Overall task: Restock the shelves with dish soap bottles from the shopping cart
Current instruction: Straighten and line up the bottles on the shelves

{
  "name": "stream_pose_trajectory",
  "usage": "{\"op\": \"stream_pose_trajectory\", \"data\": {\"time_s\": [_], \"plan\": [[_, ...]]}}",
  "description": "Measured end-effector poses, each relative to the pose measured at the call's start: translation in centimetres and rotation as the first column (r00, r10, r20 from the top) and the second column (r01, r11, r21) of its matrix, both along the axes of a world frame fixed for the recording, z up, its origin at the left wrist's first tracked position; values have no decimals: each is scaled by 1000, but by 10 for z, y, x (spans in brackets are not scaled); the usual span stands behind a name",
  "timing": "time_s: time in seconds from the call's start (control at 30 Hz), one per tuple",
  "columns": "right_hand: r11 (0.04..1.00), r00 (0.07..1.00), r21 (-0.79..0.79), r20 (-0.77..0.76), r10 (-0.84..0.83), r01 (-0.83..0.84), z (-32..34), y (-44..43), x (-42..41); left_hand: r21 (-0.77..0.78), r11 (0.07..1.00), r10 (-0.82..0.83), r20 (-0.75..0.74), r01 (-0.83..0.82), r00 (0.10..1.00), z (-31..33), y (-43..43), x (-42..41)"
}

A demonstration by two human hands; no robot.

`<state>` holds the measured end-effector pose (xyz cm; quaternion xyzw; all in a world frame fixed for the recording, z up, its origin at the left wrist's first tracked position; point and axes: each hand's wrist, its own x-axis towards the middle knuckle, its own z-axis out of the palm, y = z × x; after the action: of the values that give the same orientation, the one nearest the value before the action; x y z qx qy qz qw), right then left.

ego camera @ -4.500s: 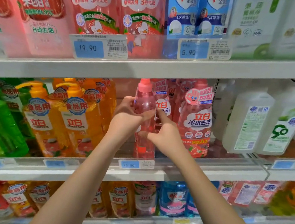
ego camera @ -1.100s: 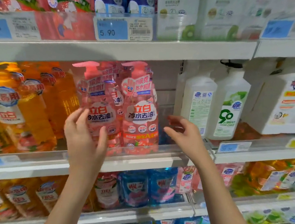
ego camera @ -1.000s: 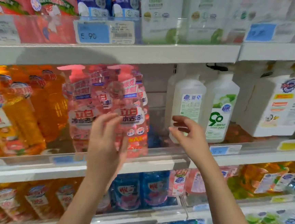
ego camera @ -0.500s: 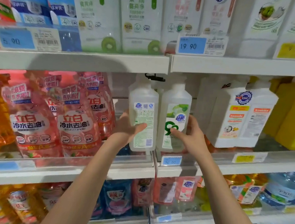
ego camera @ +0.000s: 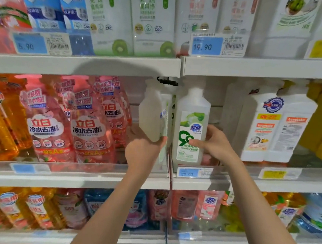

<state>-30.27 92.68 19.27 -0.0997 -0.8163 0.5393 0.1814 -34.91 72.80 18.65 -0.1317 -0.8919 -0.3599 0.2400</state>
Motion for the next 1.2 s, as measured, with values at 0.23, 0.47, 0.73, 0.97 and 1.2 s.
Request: {"op": "stream_pose_trajectory", "data": {"time_s": [0.23, 0.47, 0.73, 0.97, 1.2], "plan": [[997, 997, -7, 7, 74, -74, 0, 4, 1, 349, 882, -464, 530, 316, 710, 26, -37, -18], [996, 996, -1, 4, 91, -91, -3, 5, -1, 377, 807, -589, 475, 454, 654, 26, -42, -52], [996, 996, 18, 9, 92, -92, -3, 5, 0, 396, 879, -408, 334, 267, 850, 0, -14, -37], [995, 995, 21, 9, 100, -101, -3, 7, -1, 506, 786, -531, 257, 356, 807, 0, -22, -35], [980, 984, 91, 33, 177, -180, -1, 12, 2, 359, 919, -244, 189, 164, 951, -14, -13, -35]]}}
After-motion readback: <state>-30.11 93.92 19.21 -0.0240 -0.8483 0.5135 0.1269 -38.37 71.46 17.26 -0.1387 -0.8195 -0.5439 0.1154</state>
